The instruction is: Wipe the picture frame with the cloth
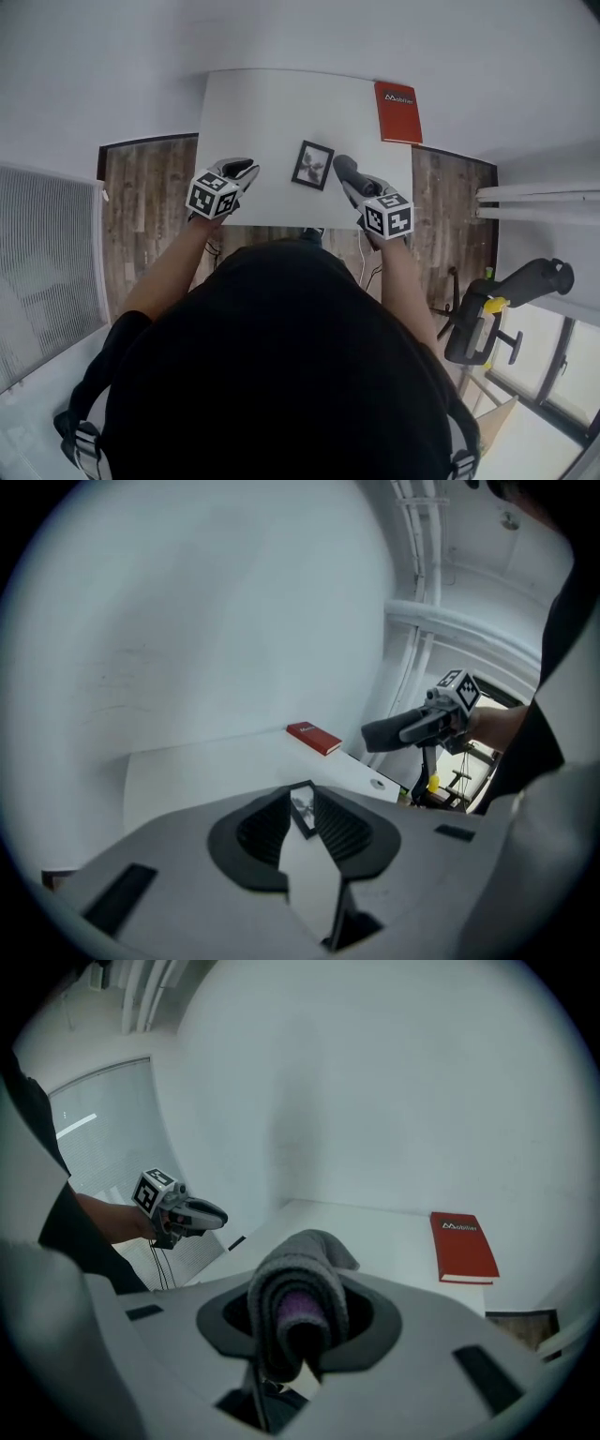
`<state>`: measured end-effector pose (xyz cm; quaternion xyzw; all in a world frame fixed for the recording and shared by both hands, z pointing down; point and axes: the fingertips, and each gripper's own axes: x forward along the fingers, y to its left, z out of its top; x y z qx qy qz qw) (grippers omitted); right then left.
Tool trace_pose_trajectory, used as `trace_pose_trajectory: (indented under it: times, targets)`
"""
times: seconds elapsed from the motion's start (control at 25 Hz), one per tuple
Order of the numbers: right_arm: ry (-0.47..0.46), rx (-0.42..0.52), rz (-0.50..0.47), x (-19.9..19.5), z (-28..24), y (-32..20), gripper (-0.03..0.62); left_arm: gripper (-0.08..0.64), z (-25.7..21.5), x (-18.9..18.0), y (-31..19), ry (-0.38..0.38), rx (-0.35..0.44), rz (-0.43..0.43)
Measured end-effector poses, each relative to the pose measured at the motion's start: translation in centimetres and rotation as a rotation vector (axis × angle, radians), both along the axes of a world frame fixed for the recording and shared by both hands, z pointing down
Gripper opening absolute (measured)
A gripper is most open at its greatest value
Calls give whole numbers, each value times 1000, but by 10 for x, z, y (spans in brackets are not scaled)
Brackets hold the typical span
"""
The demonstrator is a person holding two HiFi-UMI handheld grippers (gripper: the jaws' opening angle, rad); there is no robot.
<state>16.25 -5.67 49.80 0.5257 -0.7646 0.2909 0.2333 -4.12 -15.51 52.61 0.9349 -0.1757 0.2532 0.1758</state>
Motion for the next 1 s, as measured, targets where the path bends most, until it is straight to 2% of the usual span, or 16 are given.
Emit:
trace_pose_trajectory:
  times: [0.28, 0.68, 1.0]
  targets:
    - [2, 65, 53, -4, -19, 14, 117, 80, -28, 1, 13, 42, 42, 60]
    - [-2, 115, 166, 11, -32, 34, 117, 80, -53, -1, 21, 91, 82, 85]
    - [-12, 137, 200, 16, -38, 42, 117, 80, -64, -3, 20, 105, 99, 89]
